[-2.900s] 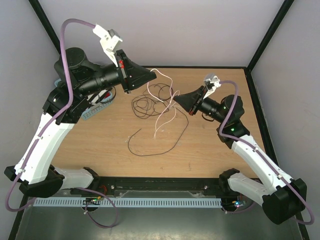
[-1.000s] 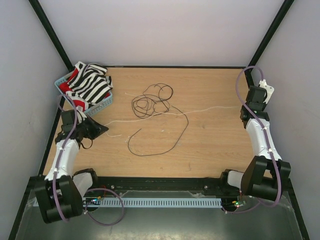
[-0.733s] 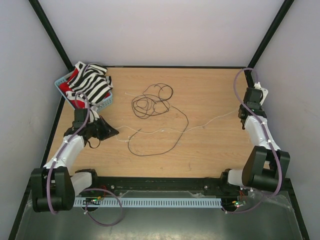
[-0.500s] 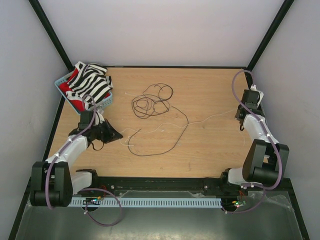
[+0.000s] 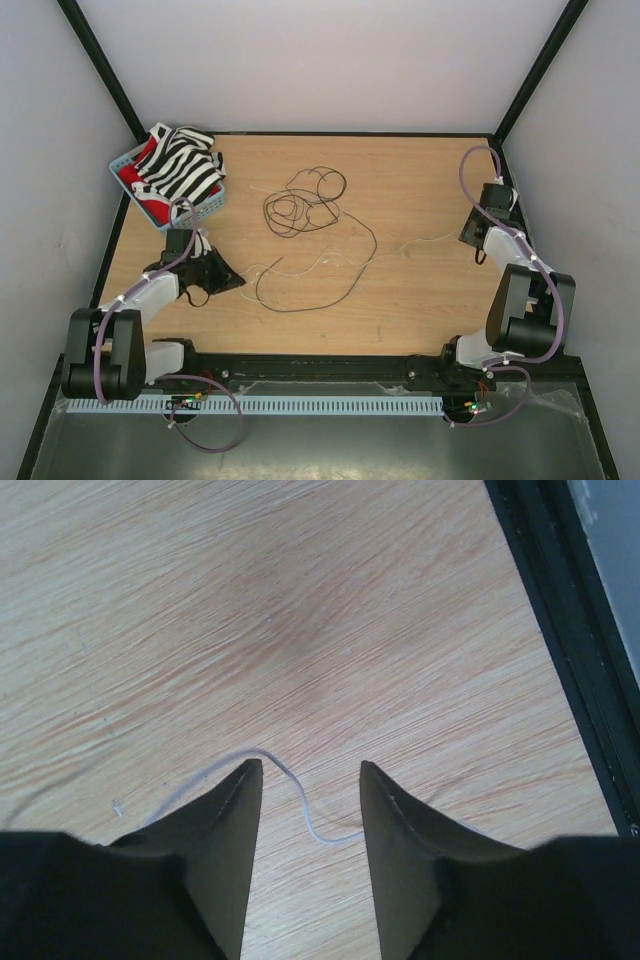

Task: Zip-tie the wires
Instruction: Straighten the cable at the center of the board, then pick up the cable at the center of the board.

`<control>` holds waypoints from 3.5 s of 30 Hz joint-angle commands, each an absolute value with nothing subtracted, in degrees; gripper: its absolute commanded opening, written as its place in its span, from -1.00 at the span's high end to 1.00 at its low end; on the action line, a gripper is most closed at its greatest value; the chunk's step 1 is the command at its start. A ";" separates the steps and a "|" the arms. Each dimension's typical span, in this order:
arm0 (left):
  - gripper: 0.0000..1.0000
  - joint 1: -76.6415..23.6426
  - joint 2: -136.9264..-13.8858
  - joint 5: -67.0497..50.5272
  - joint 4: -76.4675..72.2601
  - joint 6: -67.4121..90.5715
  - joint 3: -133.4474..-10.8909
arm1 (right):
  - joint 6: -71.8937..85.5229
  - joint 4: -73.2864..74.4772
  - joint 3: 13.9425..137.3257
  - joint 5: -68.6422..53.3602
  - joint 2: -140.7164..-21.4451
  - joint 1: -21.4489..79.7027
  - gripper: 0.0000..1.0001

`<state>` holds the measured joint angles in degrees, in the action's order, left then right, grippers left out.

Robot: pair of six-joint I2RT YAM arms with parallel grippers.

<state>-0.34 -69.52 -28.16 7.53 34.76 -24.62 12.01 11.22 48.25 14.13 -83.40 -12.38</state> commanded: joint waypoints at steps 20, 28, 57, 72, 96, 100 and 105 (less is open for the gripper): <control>0.06 -0.44 -73.76 -25.00 4.67 32.94 -24.25 | 5.76 24.43 62.17 -14.34 -85.42 -12.46 -0.99; -0.30 0.87 -71.10 -23.95 6.36 32.51 -24.42 | 8.04 25.04 65.87 -22.70 -80.24 -10.72 -0.99; -0.52 7.21 -46.03 -33.24 11.77 30.25 -41.66 | 27.02 4.39 91.92 -17.16 -118.41 29.93 -0.54; -0.40 7.11 -45.70 -34.02 12.21 31.04 -40.74 | 23.84 12.58 101.56 -9.01 -127.26 33.18 -0.21; -0.43 7.16 -51.65 -35.51 10.93 28.44 -49.88 | 17.06 19.34 117.64 -6.90 -122.36 33.78 0.97; -0.64 7.29 -55.33 -37.02 6.60 29.01 -54.09 | 14.55 19.25 123.38 -4.18 -119.04 33.75 0.98; -0.83 7.29 -59.54 -38.24 -1.40 30.97 -58.81 | 12.28 19.25 132.57 -2.66 -118.16 33.54 0.99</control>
